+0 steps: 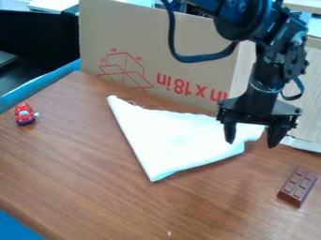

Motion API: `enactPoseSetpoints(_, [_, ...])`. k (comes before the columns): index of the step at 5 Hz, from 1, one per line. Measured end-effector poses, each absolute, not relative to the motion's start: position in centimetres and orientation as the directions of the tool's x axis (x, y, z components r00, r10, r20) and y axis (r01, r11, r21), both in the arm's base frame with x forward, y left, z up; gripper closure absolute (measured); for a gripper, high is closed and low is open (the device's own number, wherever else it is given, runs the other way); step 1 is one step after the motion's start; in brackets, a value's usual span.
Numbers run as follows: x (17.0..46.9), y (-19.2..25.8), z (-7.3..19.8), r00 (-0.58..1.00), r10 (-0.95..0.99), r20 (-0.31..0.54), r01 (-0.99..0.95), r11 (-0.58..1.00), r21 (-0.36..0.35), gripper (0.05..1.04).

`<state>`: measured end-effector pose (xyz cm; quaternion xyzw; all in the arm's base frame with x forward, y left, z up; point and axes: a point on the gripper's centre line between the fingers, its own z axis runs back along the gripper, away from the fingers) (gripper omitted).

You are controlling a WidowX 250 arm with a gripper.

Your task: Unfold the cloth from top right to bottom left

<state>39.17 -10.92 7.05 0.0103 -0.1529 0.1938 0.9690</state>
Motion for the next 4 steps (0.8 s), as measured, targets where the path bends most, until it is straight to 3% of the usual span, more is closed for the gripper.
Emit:
enactPoseSetpoints(2, [41.6,-11.0,7.4,0.893,0.311,0.326,-0.334,0.943,0.014,0.083])
enactPoseSetpoints(4, [43.4,-11.1,5.3,0.899,0.311,0.309,-0.340,0.940,0.044,0.083])
